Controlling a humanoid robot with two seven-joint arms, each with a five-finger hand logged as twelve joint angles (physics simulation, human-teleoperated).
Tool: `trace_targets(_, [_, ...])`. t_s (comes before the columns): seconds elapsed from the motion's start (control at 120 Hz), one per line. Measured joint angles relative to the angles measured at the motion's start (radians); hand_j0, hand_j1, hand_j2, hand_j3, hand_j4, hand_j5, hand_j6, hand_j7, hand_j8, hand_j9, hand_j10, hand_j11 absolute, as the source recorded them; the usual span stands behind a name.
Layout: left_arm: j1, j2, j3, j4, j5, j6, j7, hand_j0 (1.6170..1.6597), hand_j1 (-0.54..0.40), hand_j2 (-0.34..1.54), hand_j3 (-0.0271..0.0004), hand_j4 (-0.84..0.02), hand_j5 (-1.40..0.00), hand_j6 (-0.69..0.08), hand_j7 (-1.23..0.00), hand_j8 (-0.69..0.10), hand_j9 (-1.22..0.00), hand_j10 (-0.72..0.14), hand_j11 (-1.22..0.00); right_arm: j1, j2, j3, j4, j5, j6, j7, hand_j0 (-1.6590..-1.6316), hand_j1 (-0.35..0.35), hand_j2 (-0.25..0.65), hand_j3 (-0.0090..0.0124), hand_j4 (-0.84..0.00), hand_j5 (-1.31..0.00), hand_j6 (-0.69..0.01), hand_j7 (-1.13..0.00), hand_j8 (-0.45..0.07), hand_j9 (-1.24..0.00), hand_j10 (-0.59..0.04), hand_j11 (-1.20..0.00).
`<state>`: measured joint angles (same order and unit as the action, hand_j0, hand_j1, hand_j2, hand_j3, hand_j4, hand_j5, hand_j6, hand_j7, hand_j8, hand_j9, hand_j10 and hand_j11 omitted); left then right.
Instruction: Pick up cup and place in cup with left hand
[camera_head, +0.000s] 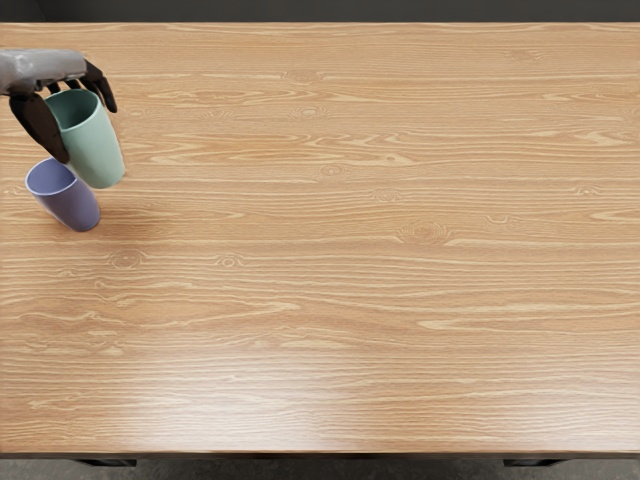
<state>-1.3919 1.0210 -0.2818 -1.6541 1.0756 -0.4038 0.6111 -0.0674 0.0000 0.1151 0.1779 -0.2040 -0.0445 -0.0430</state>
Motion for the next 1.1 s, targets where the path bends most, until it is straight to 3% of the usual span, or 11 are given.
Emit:
trace_targets(0.25, [0.0,0.033,0.001,0.015,0.003,-0.005,0.0,1.6552,-0.15,0.12,0.0,-0.434,-0.61,-0.305,-0.6,-0.266,-0.6,-0.397,-0.6,0.0,0.0,0.0,0.0,0.0,0.0,0.0,-1.6581,-0.321,-0.005,0.0,-0.024,-0.03,-0.024,-0.03,-0.024,-0.03,-0.024,-0.03])
trace_targets(0.683, [0.011,-0.01,0.016,0.131,0.072,-0.005,0.0,1.6556,-0.147,0.12,0.0,-0.436,-0.6,-0.306,-0.6,-0.266,-0.6,-0.399,-0.59,0.0,0.0,0.0,0.0,0.0,0.0,0.0,-1.6581,-0.32,-0.005,0.0,-0.024,-0.03,-0.024,-0.03,-0.024,-0.03,-0.024,-0.03])
trace_targets(1.1, [0.02,-0.024,0.049,0.152,0.093,0.002,0.0,1.6553,-0.156,0.12,0.0,-0.431,-0.61,-0.303,-0.59,-0.26,-0.6,-0.393,-0.59,0.0,0.0,0.0,0.0,0.0,0.0,0.0,-1.6581,-0.32,-0.005,0.0,-0.024,-0.03,-0.024,-0.03,-0.024,-0.03,-0.024,-0.03])
